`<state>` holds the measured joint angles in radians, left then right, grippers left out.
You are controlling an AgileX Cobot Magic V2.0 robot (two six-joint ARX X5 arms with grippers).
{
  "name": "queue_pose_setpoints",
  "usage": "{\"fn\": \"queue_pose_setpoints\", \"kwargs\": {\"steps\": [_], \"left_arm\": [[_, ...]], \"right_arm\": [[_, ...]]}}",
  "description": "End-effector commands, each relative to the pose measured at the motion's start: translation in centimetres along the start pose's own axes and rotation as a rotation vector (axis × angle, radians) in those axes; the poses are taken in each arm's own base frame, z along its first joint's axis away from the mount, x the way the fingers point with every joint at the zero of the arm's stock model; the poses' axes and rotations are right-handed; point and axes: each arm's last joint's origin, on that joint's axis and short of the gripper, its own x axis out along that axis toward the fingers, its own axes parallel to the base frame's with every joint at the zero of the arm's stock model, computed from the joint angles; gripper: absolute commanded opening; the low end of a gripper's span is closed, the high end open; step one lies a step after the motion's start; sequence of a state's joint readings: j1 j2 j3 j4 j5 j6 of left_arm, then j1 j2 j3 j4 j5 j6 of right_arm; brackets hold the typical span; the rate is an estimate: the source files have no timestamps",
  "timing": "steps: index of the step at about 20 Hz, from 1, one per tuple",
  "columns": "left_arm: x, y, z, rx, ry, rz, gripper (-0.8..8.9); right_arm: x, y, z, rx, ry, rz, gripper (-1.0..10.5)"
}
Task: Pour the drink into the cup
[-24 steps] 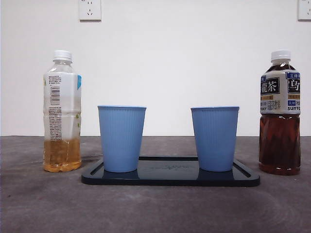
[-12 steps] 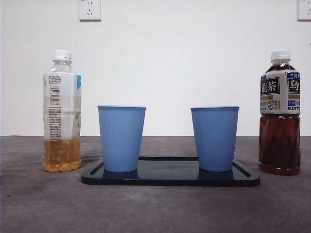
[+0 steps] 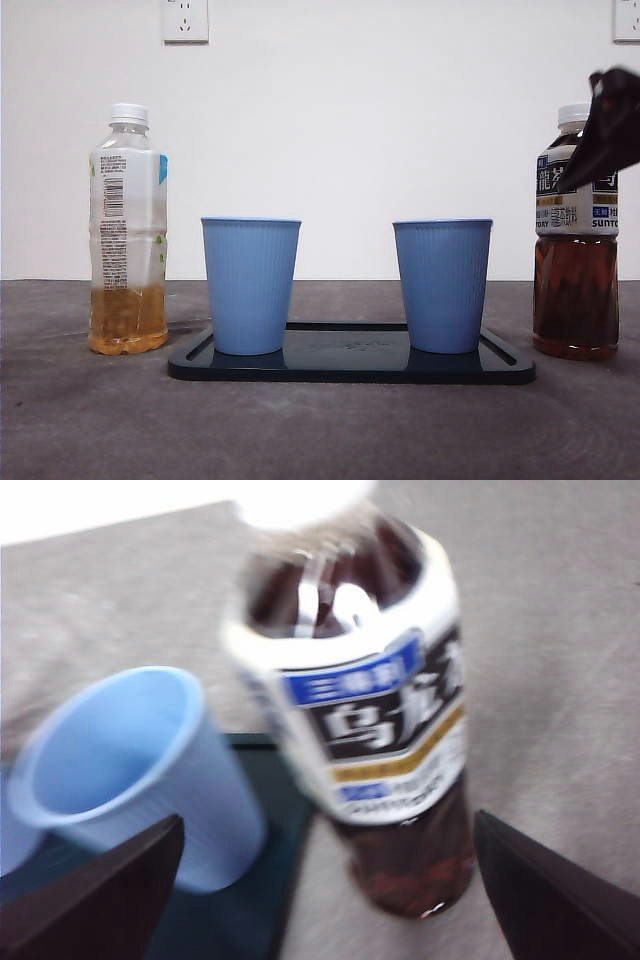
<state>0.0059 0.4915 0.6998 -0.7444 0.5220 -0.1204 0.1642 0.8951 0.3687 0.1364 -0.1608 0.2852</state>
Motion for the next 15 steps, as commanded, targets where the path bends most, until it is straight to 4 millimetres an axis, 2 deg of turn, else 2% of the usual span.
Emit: {"fn": "queue_pose_setpoints", "kwargs": {"steps": [1,8,13,15], "left_arm": [[-0.3,-0.2,0.5,0.024,-0.019,-0.005,4.42],[-0.3,-0.2,0.5,0.021,-0.016,-0.004,4.42],[-0.3,-0.2,0.5,0.022,-0.017,-0.004,4.38],[-0.3,-0.2,0.5,0.022,-0.017,-0.004,4.38]], "right_arm": [[1.1,-0.1,0.2,-0.025,-0.026,0.003,4.7],[3.8,-0.7,0.0,-0.046,-0.082,-0.034,4.7],[4.9,-1.1,-0.2,-0.048,-0.114,-0.058,4.7],[5.1,-1.1,-0.1,-0.054,-0.133,-0.055,3.8]]}}
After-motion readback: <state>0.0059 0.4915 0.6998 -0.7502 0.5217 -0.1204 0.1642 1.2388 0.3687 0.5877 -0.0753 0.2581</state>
